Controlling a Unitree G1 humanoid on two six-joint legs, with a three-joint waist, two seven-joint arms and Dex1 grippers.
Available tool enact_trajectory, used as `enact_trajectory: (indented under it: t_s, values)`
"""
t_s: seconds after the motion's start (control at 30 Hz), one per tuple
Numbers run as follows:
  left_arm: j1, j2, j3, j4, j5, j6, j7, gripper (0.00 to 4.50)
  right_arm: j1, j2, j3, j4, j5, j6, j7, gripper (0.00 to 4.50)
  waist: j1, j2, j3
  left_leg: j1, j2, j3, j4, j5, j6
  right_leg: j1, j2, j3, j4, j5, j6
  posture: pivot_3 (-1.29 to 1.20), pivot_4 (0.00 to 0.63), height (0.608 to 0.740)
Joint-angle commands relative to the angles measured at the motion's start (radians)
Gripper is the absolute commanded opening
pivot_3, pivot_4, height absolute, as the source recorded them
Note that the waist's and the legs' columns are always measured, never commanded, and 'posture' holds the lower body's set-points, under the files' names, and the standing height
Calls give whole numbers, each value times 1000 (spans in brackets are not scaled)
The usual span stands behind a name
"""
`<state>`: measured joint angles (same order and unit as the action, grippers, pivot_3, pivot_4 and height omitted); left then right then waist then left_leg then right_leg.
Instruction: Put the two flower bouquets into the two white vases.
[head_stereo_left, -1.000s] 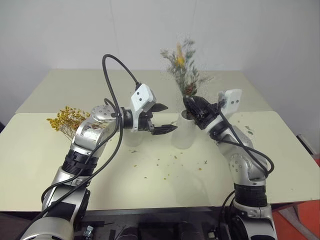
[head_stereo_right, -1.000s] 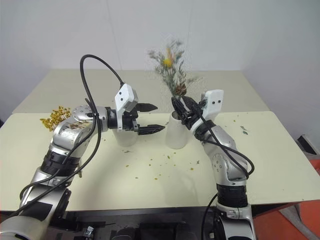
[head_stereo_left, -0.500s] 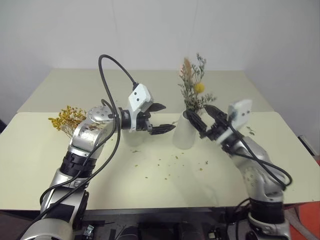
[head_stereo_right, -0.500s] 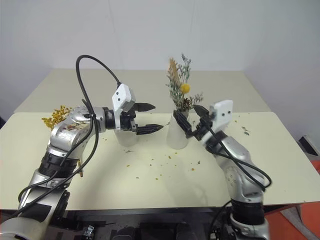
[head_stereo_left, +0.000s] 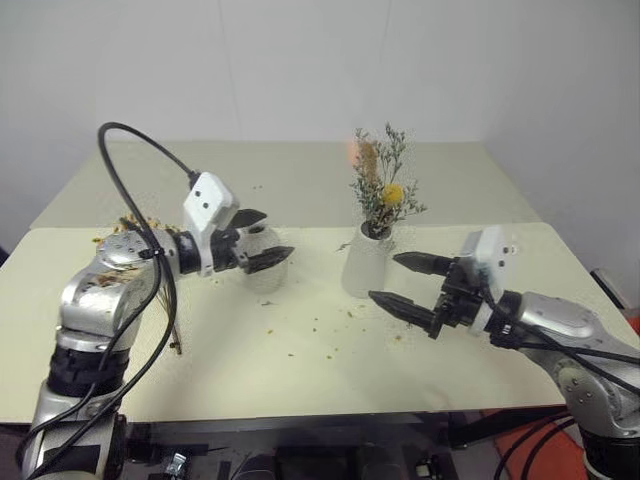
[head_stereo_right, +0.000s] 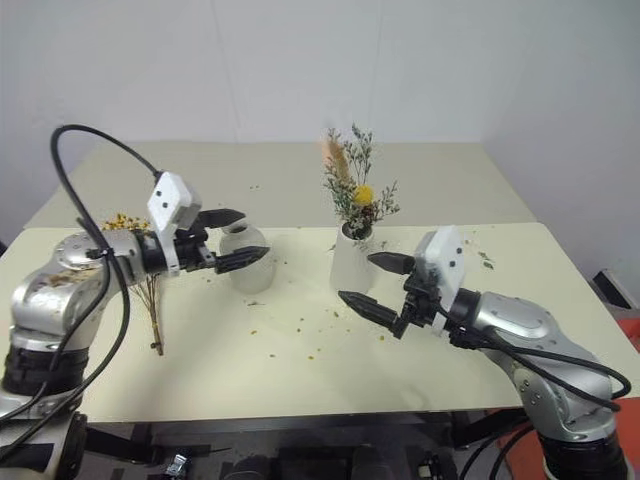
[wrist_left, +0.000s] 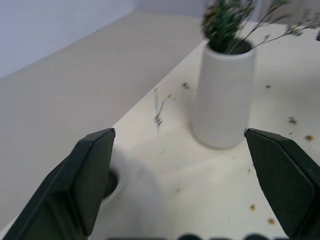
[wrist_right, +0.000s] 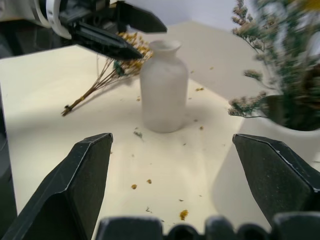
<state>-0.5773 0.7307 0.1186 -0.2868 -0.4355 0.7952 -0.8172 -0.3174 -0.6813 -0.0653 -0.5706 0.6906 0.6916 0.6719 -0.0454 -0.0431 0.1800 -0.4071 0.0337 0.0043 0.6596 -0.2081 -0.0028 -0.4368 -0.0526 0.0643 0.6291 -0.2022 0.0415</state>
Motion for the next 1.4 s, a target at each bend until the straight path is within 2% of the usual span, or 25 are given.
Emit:
enact_trajectory:
  t_s: [0.03,0.37,0.5,0.63,0.73,0.93,1.13,1.4]
  values:
    - [42,59,99,-66,-18,34,35,4500,-40,-1,52,-2,-24,-2,18,4486,1,0,0,0,0,0,0,0,0,0,0,0,0,0,0,0,150,740]
    - [201,203,292,-136,-1,171,130,4500,-165,103,183,61,-91,-16,5,4486,3,0,0,0,0,0,0,0,0,0,0,-1,0,0,0,0,150,740]
    - [223,242,319,-148,-7,323,184,4500,-200,143,206,89,-127,-21,-7,4486,5,0,0,0,0,0,0,0,0,0,0,-1,0,0,-1,0,150,740]
    - [204,280,300,-147,-17,523,229,4500,-220,169,225,115,-169,-41,-3,4486,4,-1,0,0,0,0,0,0,0,-1,0,-1,0,0,0,0,150,740]
    - [190,290,268,-143,-24,610,246,4500,-236,187,233,134,-196,-52,-2,4486,4,-1,0,0,0,0,0,0,0,-1,0,-1,1,0,-1,0,150,740]
    - [36,234,150,-14,-23,785,319,4500,-257,216,243,156,-237,-63,0,4486,8,-1,0,0,0,0,0,0,0,-1,-1,-1,1,0,-1,0,150,740]
    - [-110,178,35,281,5,819,405,4500,-259,228,235,153,-252,-63,2,4486,2,-1,-1,0,0,-1,0,0,0,-1,0,-1,1,1,-2,0,150,740]
    - [-158,129,-14,425,19,818,419,4500,-261,227,238,140,-263,-70,13,4486,3,-1,-1,-1,-1,-1,0,0,0,-2,0,-1,2,4,-7,0,150,740]
